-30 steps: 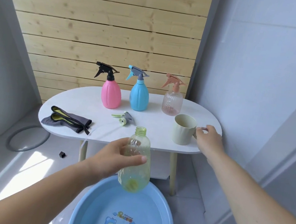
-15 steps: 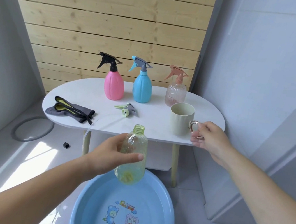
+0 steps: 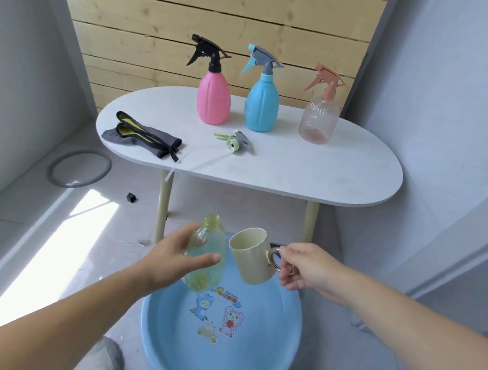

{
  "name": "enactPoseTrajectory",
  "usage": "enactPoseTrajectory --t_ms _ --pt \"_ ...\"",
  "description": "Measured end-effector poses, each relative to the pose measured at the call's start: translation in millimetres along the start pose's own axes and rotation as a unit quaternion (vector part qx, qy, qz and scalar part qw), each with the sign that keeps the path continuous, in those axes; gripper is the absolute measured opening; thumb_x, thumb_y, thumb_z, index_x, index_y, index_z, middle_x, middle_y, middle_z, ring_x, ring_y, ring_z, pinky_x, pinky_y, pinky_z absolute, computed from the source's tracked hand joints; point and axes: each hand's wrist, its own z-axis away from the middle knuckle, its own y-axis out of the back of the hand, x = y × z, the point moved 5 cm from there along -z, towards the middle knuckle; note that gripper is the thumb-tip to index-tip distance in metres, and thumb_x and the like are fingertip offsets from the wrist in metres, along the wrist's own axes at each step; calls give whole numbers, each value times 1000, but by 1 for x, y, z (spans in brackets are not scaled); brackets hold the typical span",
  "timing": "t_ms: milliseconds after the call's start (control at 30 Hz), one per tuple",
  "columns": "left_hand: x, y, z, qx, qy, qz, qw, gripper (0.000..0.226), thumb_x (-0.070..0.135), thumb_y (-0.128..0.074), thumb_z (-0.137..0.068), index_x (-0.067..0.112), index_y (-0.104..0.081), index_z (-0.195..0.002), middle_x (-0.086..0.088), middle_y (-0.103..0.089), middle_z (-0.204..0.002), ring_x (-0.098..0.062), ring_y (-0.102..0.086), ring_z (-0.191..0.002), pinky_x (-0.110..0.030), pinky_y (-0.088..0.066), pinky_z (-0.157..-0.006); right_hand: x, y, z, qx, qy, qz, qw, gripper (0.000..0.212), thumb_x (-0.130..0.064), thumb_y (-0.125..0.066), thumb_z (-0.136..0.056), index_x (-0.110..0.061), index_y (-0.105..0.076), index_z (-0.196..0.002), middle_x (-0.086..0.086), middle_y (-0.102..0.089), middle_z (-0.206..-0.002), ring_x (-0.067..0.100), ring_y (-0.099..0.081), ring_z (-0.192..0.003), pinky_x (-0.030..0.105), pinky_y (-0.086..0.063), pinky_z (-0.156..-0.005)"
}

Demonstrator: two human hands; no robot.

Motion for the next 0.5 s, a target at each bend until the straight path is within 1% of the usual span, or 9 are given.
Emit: enactPoseTrajectory --t_ms 100,167,200,267,333,367,500 --pt "-39 -5 3 2 46 28 999 77 53 -91 -63 37 -64 -133 9 -73 -126 -12 -66 -123 -44 -52 -111 34 -13 -29 9 -53 39 998 26 -25 -48 -99 -12 -52 -77 7 -55 -68 23 -51 -67 25 -45 -58" --pt "-58 -11 5 0 64 42 997 80 54 -92 -61 38 -63 -134 7 -73 -128 -13 -67 -123 -44 -53 -110 54 -23 -48 16 -83 57 995 26 -23 -48 -98 -12 -52 -75 5 -50 -64 22 -44 -60 22 -37 -51" --pt "-65 -14 7 0 73 43 996 79 53 -91 -62 37 -64 -134 7 -73 -128 -13 -68 -121 -42 -54 -108 63 -27 -57 20 -95 66 993 26 -23 -47 -97 -13 -53 -74 5 -50 -63 20 -42 -55 22 -35 -49" --pt "-83 -20 8 -4 88 53 995 69 45 -91 -69 34 -65 -132 7 -75 -123 -13 -71 -116 -37 -57 -101 81 -39 -71 21 -112 75 991 25 -24 -49 -96 -14 -55 -73 5 -52 -62 17 -41 -49 21 -35 -47" --pt "-95 -24 9 -8 101 62 993 60 34 -90 -77 32 -65 -131 6 -75 -122 -14 -72 -114 -32 -58 -96 98 -49 -79 22 -128 76 989 25 -24 -50 -94 -14 -57 -73 5 -55 -64 17 -44 -49 21 -38 -48" --pt "-98 -25 9 -9 104 64 992 60 33 -90 -77 32 -64 -131 6 -75 -121 -13 -72 -114 -31 -58 -95 104 -53 -81 23 -133 71 988 25 -24 -51 -94 -13 -58 -73 6 -55 -65 18 -45 -51 21 -39 -49" --pt "-112 -24 -1 18 126 63 990 75 46 -91 -62 30 -61 -129 8 -73 -119 -6 -71 -109 -27 -57 -91 121 -64 -93 24 -147 40 988 25 -23 -53 -95 -10 -60 -75 8 -54 -68 23 -47 -62 24 -40 -53"
